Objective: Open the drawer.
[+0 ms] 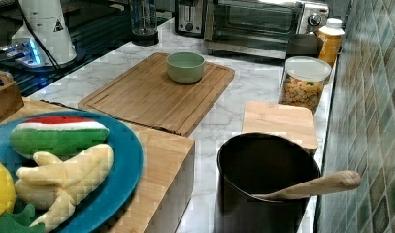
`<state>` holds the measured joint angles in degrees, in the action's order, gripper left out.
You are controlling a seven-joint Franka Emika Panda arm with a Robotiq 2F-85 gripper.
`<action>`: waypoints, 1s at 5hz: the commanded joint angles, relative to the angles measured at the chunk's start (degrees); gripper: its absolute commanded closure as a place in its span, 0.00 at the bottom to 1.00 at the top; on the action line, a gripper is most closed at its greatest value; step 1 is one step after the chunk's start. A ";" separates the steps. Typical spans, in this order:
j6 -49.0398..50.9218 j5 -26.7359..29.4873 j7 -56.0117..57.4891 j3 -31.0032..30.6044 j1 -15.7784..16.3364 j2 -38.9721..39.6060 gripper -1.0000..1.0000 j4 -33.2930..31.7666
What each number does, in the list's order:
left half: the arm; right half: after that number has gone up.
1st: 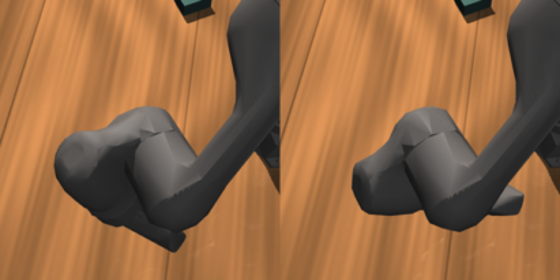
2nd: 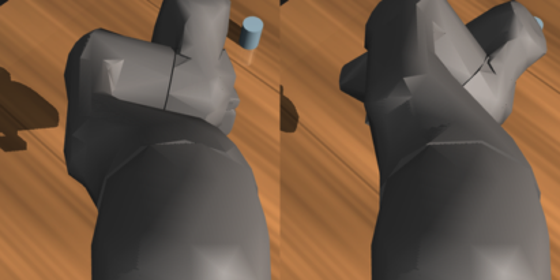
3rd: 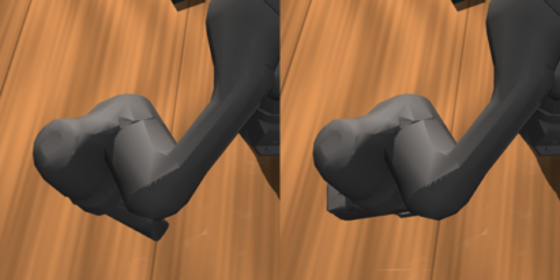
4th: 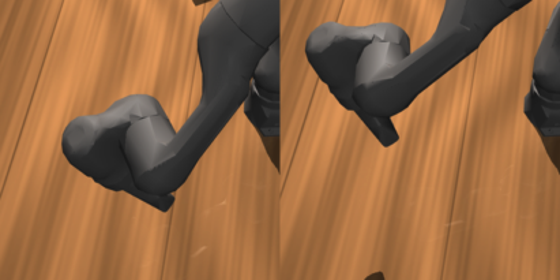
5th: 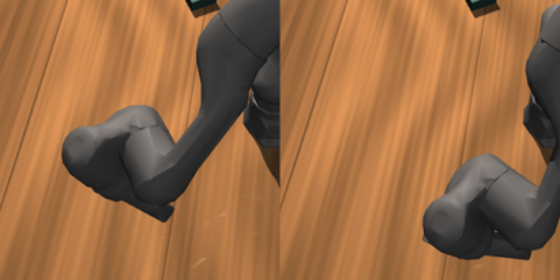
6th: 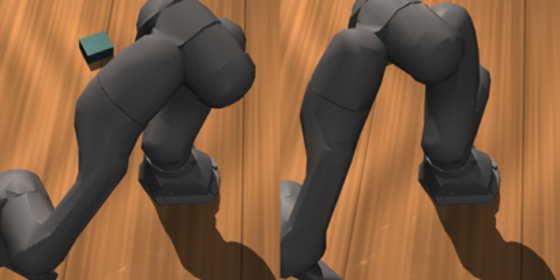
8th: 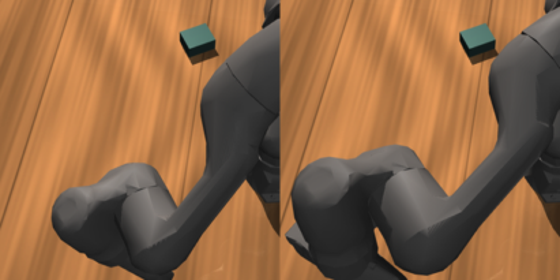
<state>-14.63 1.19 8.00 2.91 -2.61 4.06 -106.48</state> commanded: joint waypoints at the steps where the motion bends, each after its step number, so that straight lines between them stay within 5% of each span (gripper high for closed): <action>1: -0.24 0.19 0.05 0.32 -0.23 0.00 0.00 -0.06; 5: -9.17 -7.09 33.97 3.66 -2.95 -3.13 0.00 -8.54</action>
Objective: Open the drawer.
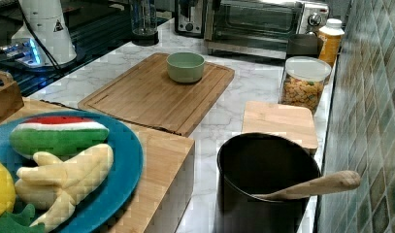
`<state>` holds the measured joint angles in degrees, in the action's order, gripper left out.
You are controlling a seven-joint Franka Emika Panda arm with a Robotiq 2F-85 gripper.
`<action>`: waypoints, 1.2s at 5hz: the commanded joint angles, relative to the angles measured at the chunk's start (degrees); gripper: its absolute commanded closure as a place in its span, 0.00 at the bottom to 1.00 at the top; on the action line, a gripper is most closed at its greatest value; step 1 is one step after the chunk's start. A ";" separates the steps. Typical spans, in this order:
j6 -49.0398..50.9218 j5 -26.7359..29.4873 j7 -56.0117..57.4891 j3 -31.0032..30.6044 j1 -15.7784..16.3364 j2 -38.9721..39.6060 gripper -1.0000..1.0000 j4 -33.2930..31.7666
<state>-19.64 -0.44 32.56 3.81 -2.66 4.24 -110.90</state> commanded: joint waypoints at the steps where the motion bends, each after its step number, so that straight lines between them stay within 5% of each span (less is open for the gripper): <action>1: -10.24 -8.84 15.19 4.04 -3.54 -4.50 0.00 -8.40; 6: -27.77 -10.41 33.24 8.97 -9.28 -2.50 0.00 -17.55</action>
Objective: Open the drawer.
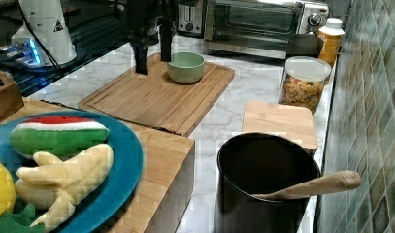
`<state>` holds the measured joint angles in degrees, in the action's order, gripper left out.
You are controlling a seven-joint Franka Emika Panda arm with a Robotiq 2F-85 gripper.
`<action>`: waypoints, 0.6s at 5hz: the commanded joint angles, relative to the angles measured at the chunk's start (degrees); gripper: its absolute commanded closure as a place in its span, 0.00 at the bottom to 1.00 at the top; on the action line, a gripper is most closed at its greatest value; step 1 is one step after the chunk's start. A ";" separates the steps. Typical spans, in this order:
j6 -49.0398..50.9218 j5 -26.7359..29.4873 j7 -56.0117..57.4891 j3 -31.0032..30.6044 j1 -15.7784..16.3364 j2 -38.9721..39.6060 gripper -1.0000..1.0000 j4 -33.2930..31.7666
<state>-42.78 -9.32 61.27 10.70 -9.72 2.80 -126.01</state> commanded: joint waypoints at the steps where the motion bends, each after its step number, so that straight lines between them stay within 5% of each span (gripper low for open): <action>1: -8.65 -1.02 6.98 3.54 -2.49 -0.54 0.00 -4.32; 3: -12.78 0.95 10.98 4.68 -3.61 1.01 0.00 -6.29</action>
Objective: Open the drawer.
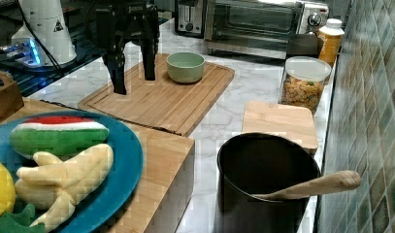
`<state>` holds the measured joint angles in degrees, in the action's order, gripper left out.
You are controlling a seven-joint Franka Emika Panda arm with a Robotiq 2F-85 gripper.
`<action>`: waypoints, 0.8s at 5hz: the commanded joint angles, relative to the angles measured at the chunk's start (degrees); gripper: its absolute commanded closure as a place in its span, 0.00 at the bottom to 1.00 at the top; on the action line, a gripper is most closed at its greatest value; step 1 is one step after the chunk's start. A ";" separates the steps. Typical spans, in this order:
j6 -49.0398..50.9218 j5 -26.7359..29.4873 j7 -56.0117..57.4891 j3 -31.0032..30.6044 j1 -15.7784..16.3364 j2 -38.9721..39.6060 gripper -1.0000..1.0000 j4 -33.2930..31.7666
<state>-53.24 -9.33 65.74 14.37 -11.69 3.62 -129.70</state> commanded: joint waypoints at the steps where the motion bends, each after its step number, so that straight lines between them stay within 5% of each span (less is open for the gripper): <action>1: -3.87 2.32 7.26 0.72 -2.38 1.30 0.00 -3.23; 4: -10.63 0.66 4.76 1.94 -3.26 5.07 0.00 -5.20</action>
<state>-62.84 -7.82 68.15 15.30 -13.11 6.44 -135.74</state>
